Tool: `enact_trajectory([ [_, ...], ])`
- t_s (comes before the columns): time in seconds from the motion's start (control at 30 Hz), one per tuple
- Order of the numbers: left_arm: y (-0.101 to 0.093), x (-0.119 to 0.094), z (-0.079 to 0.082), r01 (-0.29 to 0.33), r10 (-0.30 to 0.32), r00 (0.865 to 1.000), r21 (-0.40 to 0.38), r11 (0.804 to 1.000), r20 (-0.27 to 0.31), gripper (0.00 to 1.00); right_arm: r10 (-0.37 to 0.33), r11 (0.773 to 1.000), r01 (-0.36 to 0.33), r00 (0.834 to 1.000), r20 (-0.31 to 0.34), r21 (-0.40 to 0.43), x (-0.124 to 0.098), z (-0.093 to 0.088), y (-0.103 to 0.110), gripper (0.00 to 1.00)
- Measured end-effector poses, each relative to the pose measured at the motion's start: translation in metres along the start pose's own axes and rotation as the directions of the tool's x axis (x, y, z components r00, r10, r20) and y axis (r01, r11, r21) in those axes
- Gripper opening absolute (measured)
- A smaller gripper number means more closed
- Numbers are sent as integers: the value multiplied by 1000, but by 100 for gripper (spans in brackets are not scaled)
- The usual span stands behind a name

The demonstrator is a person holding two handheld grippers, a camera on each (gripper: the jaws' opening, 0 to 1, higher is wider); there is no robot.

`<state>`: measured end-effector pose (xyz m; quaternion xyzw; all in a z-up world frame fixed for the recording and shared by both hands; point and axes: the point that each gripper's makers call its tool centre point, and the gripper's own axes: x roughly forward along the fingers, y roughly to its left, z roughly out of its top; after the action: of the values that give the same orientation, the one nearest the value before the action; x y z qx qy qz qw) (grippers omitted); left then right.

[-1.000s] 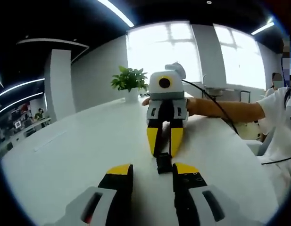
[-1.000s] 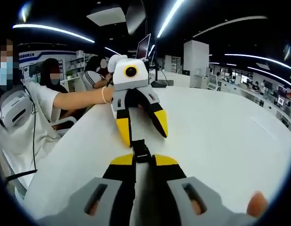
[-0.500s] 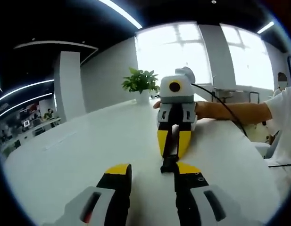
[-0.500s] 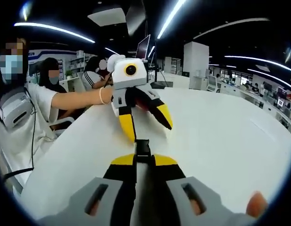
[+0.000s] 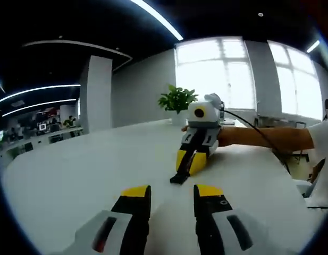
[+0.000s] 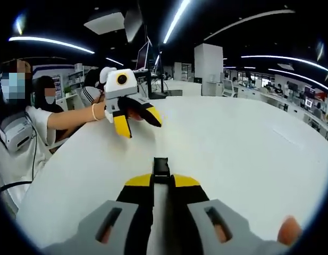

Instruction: Snap the two parts of the plastic buckle together until the buckle closes and remains connected.

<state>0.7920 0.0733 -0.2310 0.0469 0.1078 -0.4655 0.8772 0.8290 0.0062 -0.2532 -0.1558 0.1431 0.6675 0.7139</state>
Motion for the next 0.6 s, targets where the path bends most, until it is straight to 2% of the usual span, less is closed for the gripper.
enact_trajectory([
  [0.17, 2, 3, -4, -30, 30, 999, 12, 999, -20, 32, -20, 999, 19, 1000, -16, -29, 2, -1, -21, 12],
  [0.4, -2, 6, -6, -14, 14, 999, 1, 1000, -29, 32, -19, 1000, 19, 1000, 11, 9, 15, 4, -41, 12],
  [0.6, -12, 6, -13, -1, 2, 998, 20, 1000, -57, 34, -20, 1000, 20, 999, -32, 5, 25, 9, -52, 12],
])
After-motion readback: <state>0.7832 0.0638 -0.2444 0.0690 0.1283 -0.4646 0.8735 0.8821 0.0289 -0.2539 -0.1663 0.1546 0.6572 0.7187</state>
